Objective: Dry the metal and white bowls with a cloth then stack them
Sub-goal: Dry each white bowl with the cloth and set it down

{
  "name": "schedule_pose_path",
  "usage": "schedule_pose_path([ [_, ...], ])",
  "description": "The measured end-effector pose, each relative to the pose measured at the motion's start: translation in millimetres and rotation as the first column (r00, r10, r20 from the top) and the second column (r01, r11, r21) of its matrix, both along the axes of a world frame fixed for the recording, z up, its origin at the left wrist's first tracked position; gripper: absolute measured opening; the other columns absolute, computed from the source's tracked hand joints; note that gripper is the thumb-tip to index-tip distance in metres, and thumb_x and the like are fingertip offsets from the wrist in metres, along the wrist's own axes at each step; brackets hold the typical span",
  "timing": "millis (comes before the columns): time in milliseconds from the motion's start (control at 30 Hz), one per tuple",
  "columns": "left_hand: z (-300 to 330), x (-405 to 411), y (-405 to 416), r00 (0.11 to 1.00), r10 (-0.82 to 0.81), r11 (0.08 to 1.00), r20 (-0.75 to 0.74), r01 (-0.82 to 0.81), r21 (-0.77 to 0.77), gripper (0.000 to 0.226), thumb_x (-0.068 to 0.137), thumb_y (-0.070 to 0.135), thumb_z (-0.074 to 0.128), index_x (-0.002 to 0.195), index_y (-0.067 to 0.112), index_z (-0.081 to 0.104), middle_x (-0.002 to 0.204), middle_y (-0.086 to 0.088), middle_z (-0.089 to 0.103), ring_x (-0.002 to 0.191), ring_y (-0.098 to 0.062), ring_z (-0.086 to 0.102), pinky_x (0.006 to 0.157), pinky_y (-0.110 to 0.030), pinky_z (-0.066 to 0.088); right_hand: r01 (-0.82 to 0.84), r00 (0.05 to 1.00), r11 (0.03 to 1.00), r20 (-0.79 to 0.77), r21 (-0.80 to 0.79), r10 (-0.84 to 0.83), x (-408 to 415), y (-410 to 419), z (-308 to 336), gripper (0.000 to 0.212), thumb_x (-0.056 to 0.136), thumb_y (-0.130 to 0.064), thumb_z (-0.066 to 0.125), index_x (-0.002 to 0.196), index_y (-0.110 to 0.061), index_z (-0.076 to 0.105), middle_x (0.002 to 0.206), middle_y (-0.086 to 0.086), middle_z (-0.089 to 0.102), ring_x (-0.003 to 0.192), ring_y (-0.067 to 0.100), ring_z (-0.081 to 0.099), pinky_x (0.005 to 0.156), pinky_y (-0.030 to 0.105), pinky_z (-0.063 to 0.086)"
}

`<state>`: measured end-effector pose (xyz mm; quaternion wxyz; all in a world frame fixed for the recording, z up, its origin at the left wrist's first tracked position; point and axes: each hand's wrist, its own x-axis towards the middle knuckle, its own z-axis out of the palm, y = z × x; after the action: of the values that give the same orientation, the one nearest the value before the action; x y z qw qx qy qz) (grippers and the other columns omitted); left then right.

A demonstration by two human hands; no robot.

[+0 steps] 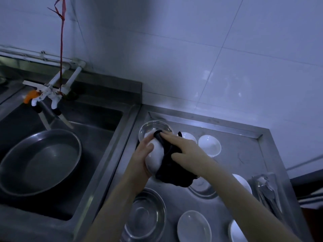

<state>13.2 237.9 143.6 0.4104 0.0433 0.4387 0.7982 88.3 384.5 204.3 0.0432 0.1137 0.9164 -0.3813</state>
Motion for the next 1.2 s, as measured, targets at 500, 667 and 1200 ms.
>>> schedule_pose_path([
  [500, -25, 5, 45, 0.990, -0.073, 0.997, 0.117, 0.072, 0.012, 0.067, 0.075, 0.016, 0.065, 0.139, 0.027, 0.049, 0.131, -0.012, 0.063, 0.098, -0.027, 0.070, 0.072, -0.038, 0.061, 0.325, 0.933, 0.930, -0.100, -0.173, -0.345, 69, 13, -45, 0.083, 0.070, 0.001, 0.048, 0.145, -0.032, 0.036, 0.135, -0.024, 0.049, 0.117, -0.024, 0.039, 0.093, -0.003, 0.026],
  [667, -24, 20, 75, 0.990, -0.110, 0.993, 0.090, 0.113, -0.026, 0.066, 0.080, 0.012, 0.069, 0.141, 0.022, 0.046, 0.135, -0.017, 0.060, 0.105, -0.028, 0.067, 0.083, -0.039, 0.058, 0.237, 0.935, 0.956, -0.308, 0.171, -0.177, 90, 20, -68, 0.083, 0.066, 0.000, 0.050, 0.147, -0.015, 0.038, 0.155, -0.010, 0.030, 0.147, 0.017, 0.017, 0.115, 0.012, 0.008],
  [1200, -27, 141, 257, 0.936, 0.158, 0.976, 0.314, -0.100, -0.192, 0.051, 0.098, 0.027, 0.056, 0.136, -0.005, 0.048, 0.133, -0.028, 0.057, 0.119, -0.041, 0.058, 0.097, -0.051, 0.050, 0.368, 0.913, 0.900, -0.271, 0.232, -0.304, 201, 195, -85, 0.078, 0.071, -0.033, 0.038, 0.148, -0.038, 0.025, 0.127, -0.003, 0.036, 0.074, 0.017, 0.052, 0.053, 0.028, 0.043],
])
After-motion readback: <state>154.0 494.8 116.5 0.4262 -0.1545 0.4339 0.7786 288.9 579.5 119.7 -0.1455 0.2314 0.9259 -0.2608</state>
